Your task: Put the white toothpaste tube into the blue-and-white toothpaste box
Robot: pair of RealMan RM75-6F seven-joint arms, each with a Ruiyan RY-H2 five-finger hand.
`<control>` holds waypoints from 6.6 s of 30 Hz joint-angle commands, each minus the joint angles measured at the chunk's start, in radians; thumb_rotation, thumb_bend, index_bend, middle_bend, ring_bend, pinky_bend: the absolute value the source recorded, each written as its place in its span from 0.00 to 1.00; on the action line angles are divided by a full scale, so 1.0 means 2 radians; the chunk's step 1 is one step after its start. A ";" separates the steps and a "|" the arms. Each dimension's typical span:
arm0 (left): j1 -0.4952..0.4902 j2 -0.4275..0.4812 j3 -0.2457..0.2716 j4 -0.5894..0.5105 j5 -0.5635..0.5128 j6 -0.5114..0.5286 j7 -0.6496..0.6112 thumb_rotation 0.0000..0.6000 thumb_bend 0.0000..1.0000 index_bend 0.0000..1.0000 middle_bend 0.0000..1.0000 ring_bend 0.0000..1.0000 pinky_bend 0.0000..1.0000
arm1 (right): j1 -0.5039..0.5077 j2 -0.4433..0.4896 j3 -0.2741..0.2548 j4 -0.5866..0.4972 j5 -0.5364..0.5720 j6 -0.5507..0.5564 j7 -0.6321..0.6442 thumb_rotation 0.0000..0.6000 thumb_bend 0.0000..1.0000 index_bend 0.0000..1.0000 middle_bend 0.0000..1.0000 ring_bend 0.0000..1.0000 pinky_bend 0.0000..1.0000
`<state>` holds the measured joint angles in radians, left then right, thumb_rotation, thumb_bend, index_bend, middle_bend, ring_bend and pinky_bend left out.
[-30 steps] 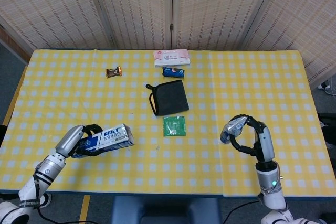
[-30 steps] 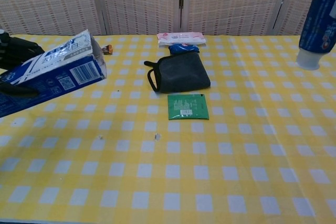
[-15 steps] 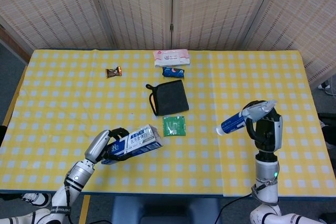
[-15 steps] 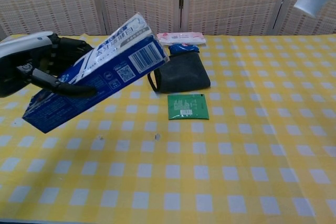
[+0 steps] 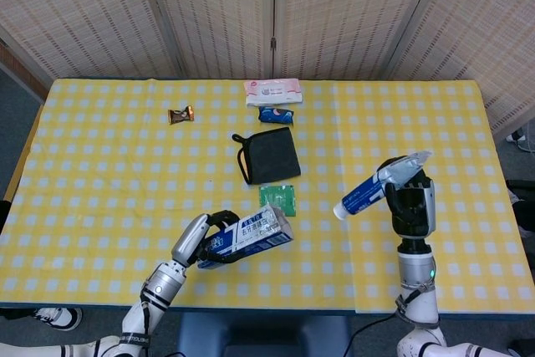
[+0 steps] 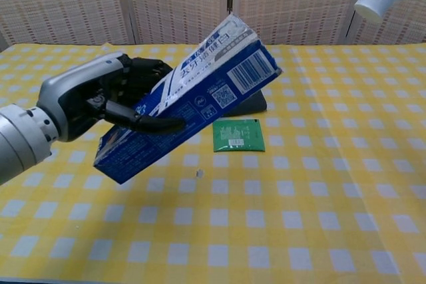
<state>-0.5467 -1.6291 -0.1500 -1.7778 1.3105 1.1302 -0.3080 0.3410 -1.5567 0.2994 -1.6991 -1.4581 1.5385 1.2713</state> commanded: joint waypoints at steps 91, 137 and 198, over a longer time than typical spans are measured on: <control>0.001 0.029 -0.053 -0.005 0.018 -0.042 -0.302 1.00 0.22 0.55 0.51 0.42 0.47 | 0.176 0.092 -0.018 0.021 -0.049 -0.162 -0.018 1.00 0.43 0.80 0.65 0.51 0.68; 0.015 0.045 -0.031 0.024 0.060 -0.002 -0.311 1.00 0.22 0.55 0.51 0.42 0.47 | 0.154 0.159 -0.047 0.000 -0.057 -0.150 -0.065 1.00 0.40 0.00 0.00 0.00 0.00; 0.061 -0.055 0.099 0.384 0.178 0.113 -0.100 1.00 0.16 0.08 0.00 0.00 0.00 | -0.079 0.284 -0.156 -0.085 0.108 -0.100 -0.766 1.00 0.40 0.00 0.00 0.00 0.00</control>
<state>-0.4308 -1.7655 0.0528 -0.9742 1.6527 1.3166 -0.5404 0.1867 -0.9875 -0.0135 -1.8686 -1.2420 1.3344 -0.2564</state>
